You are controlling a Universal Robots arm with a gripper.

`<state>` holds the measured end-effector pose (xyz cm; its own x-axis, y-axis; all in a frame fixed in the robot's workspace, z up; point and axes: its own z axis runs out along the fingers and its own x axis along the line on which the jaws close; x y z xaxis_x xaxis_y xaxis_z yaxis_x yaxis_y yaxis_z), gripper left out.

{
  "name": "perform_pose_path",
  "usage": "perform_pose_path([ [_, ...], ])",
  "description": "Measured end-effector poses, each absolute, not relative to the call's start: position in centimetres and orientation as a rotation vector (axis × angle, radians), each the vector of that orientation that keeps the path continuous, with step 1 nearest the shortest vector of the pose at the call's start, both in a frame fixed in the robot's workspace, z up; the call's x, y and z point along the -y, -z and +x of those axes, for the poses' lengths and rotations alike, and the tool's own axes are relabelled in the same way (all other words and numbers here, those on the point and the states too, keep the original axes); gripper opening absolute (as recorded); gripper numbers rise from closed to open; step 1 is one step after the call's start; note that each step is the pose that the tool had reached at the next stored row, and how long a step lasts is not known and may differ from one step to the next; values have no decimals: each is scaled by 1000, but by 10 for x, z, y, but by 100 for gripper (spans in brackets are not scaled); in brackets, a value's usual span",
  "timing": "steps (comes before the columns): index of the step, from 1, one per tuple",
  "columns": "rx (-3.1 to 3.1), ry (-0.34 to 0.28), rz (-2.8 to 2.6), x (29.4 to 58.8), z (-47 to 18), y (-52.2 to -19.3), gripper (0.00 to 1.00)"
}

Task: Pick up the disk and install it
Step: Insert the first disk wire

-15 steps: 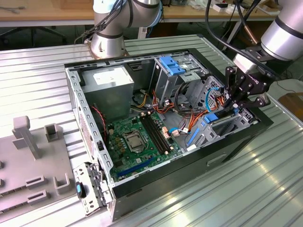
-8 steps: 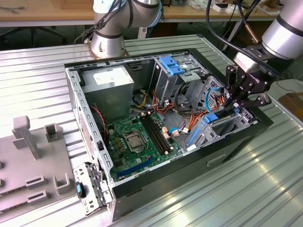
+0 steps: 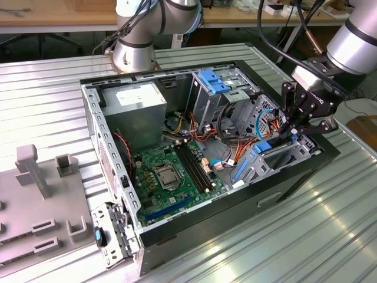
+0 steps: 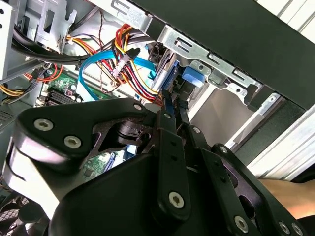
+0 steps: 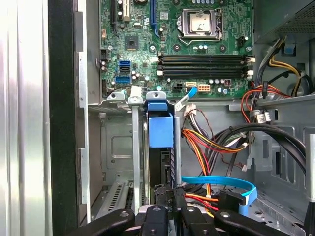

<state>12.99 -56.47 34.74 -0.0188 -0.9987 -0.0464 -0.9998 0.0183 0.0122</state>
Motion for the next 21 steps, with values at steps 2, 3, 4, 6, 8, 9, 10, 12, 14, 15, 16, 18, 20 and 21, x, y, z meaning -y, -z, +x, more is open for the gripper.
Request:
perform_pose_path([
  [2,-2223,-64,-2184,565,130,-346,17],
  [3,-2223,-64,-2184,565,130,-346,17],
  [4,-2223,-64,-2185,565,130,-346,17],
  [6,-2222,-64,-2185,565,130,-345,17],
  [8,-2220,-64,-2188,565,130,-344,17],
  [9,-2220,-63,-2188,565,130,-343,17],
  [10,-2219,-64,-2189,565,130,-341,17],
  [12,-2219,-64,-2189,565,130,-340,17],
  [14,-2218,-65,-2189,565,130,-338,17],
  [15,-2217,-66,-2188,565,130,-337,17],
  [16,-2217,-67,-2188,565,130,-337,17],
  [18,-2216,-69,-2187,565,130,-337,17],
  [20,-2215,-71,-2186,565,130,-340,17],
  [21,-2215,-72,-2186,565,130,-341,17],
])
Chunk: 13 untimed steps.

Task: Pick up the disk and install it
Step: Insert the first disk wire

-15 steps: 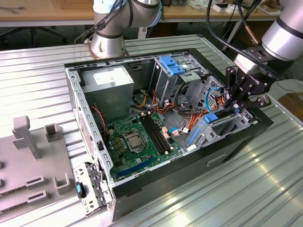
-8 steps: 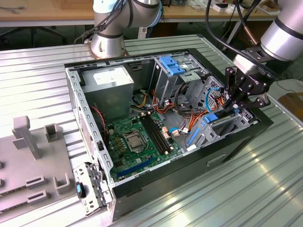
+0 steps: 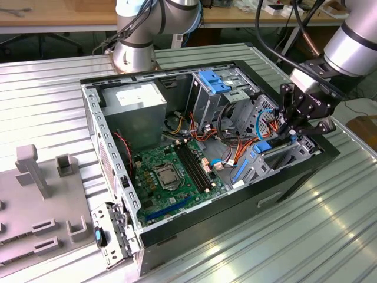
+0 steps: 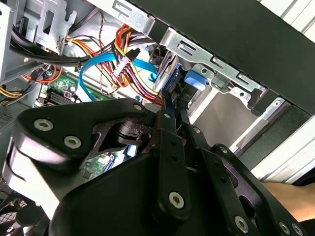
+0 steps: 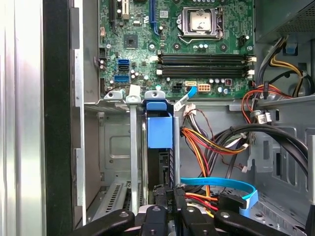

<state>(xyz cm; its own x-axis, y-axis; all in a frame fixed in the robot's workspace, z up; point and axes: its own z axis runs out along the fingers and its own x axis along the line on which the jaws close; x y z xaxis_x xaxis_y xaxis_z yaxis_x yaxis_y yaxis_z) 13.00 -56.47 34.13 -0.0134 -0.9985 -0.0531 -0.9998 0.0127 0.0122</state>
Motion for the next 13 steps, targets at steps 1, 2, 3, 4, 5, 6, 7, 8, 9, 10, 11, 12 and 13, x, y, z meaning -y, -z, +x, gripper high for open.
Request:
perform_pose_path([
  [1,-2214,-72,-2186,565,130,-344,17],
  [2,-2215,-71,-2186,565,130,-348,17],
  [3,-2215,-70,-2186,565,130,-351,17],
  [4,-2215,-70,-2186,565,130,-352,17],
  [5,-2215,-70,-2186,565,130,-352,17],
  [6,-2215,-70,-2186,565,130,-352,17],
  [7,-2215,-70,-2186,565,130,-352,17],
  [8,-2215,-71,-2186,565,130,-352,17],
  [9,-2214,-74,-2185,565,130,-352,17],
  [10,-2212,-78,-2183,565,130,-352,17],
  [11,-2208,-86,-2179,565,131,-352,17],
  [12,-2205,-94,-2176,566,131,-352,17],
  [13,-2211,-95,-2168,568,131,-352,17],
])
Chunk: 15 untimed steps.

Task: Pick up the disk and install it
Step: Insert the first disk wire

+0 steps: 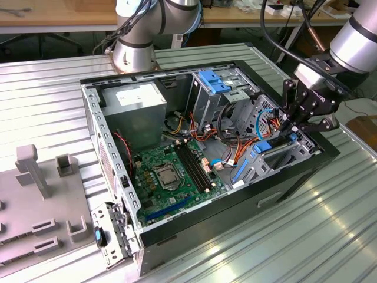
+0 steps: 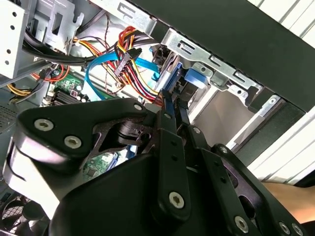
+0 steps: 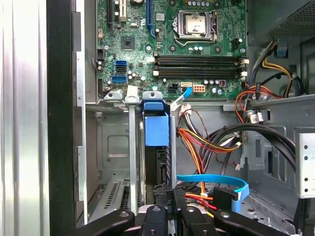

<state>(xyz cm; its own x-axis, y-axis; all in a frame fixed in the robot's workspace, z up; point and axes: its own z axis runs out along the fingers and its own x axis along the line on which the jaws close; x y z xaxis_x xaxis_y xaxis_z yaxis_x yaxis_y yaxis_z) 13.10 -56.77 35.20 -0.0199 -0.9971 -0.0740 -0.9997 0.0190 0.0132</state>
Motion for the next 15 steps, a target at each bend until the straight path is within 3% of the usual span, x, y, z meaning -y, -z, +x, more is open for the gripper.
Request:
perform_pose_path([
  [15,-2234,-118,-2123,571,131,-347,17],
])
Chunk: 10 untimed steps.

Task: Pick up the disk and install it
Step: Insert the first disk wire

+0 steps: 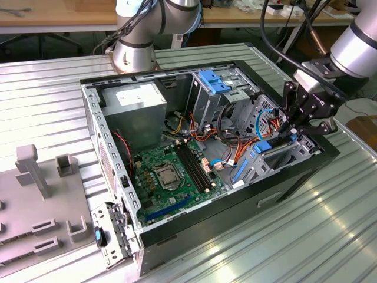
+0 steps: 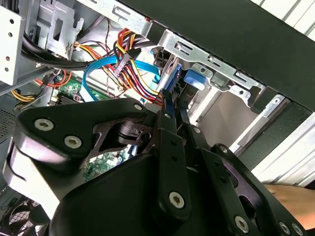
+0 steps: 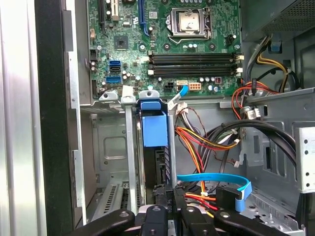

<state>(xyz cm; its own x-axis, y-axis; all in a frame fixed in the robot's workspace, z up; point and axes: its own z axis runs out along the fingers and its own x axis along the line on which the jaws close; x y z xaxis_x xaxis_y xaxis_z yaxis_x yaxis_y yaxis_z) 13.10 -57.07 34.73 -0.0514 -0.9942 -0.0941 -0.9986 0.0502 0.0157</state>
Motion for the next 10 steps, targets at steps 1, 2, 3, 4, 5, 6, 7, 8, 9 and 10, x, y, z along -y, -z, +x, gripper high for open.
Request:
perform_pose_path([
  [1,-2234,-118,-2123,571,131,-347,17],
  [2,-2234,-118,-2123,571,131,-347,17],
  [3,-2234,-118,-2123,571,131,-347,17],
  [4,-2233,-117,-2124,571,131,-348,17],
  [5,-2231,-118,-2127,571,131,-348,17],
  [6,-2220,-118,-2139,571,131,-348,17],
  [7,-2211,-118,-2149,571,131,-348,17],
  [8,-2207,-119,-2152,571,131,-348,17],
  [9,-2207,-119,-2152,571,132,-348,17],
  [10,-2207,-119,-2152,571,132,-348,17],
])
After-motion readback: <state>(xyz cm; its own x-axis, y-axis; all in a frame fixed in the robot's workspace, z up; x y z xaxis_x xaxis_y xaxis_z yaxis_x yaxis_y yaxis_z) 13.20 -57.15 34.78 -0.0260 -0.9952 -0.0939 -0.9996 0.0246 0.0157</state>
